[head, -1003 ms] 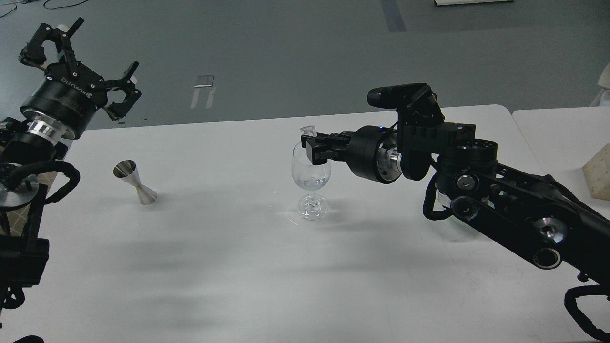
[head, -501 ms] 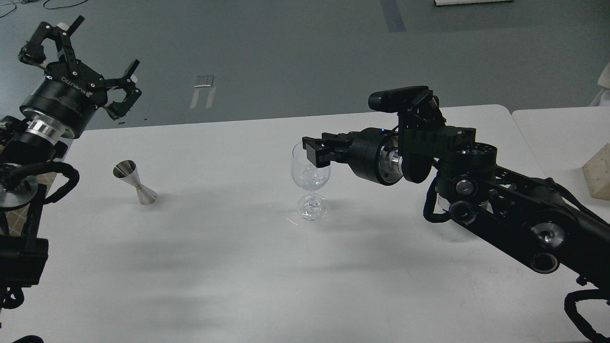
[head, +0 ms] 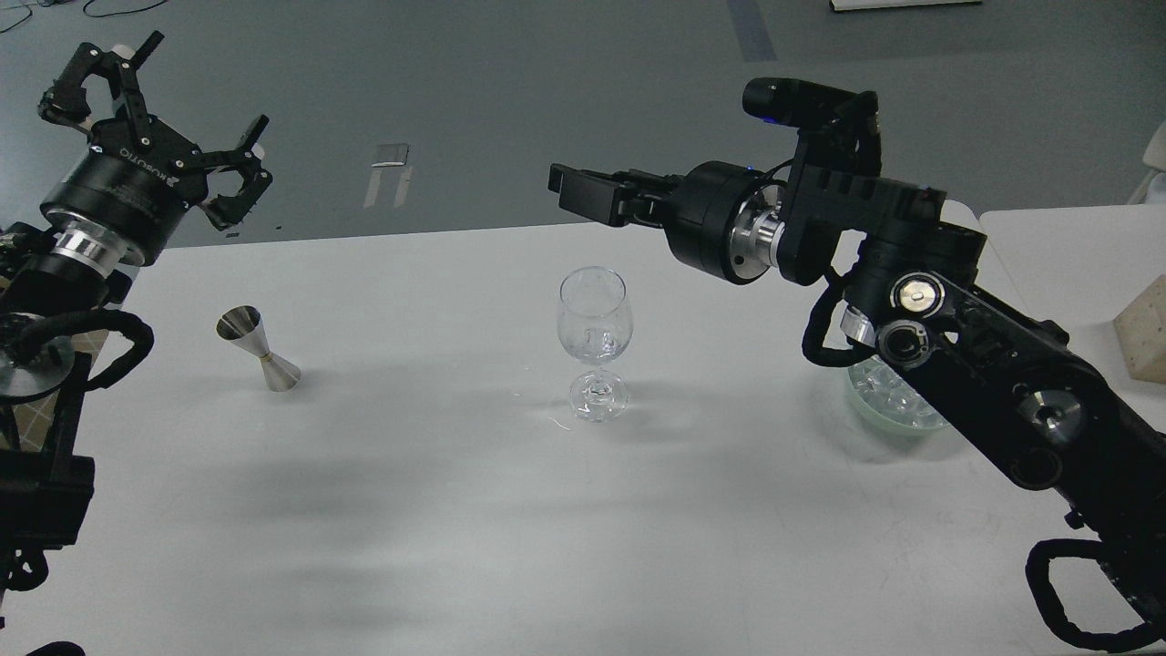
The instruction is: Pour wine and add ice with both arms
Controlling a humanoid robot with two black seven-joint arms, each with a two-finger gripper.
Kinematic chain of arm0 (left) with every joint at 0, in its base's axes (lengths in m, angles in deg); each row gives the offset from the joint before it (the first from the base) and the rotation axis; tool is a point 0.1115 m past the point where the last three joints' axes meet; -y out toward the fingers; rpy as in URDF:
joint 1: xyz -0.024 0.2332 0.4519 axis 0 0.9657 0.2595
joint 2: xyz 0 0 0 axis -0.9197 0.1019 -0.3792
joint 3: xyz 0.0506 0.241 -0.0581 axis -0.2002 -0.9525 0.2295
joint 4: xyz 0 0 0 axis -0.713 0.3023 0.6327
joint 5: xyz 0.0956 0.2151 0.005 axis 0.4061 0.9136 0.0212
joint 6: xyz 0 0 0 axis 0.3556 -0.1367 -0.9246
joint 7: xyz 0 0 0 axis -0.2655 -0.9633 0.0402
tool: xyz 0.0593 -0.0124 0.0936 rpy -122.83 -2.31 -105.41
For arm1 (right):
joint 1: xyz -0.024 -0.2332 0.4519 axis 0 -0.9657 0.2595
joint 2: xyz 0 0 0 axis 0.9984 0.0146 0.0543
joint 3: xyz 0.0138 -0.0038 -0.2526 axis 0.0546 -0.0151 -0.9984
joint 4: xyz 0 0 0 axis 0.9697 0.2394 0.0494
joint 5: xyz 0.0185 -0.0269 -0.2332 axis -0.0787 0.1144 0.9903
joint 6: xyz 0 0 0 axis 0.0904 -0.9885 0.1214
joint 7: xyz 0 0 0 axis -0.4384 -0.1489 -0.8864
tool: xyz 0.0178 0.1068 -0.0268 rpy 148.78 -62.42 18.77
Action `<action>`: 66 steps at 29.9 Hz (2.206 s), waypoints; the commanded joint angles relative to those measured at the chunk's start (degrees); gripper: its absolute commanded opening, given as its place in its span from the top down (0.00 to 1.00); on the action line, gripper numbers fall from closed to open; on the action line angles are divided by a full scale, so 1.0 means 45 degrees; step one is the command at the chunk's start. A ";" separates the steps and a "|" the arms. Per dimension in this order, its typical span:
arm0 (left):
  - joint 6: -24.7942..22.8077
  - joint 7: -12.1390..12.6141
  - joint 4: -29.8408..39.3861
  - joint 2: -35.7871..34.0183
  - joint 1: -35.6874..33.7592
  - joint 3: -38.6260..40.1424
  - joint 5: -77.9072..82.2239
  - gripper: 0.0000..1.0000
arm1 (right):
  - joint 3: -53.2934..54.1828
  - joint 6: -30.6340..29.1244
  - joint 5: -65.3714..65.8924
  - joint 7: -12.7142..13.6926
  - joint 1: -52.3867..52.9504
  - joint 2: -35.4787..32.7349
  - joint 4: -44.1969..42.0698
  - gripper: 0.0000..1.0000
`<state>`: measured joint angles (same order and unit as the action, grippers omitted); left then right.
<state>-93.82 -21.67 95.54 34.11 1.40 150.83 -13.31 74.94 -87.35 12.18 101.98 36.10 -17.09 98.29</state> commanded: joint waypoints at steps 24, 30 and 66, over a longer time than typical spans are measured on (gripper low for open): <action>-0.0415 -0.0730 -0.0959 0.0297 -0.0173 -0.0194 0.0068 0.02 | 0.7681 0.1437 -1.0877 -0.0418 0.0812 0.0653 -0.6002 0.00; -0.0453 -0.0788 -0.1972 0.0883 -0.0699 -0.0194 0.0146 0.02 | 0.8406 0.1534 -1.2305 -0.2140 0.1007 0.0653 -0.7292 0.00; -0.1489 -0.2644 -0.6819 0.2427 -0.4255 -0.2244 0.0830 0.02 | 0.7997 0.1691 -1.4708 -0.6808 0.1300 0.0653 -1.0517 0.00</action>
<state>-100.51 -33.60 64.87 45.08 -17.59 140.72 -9.48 111.00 -79.79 -54.01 71.89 41.97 -14.16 50.69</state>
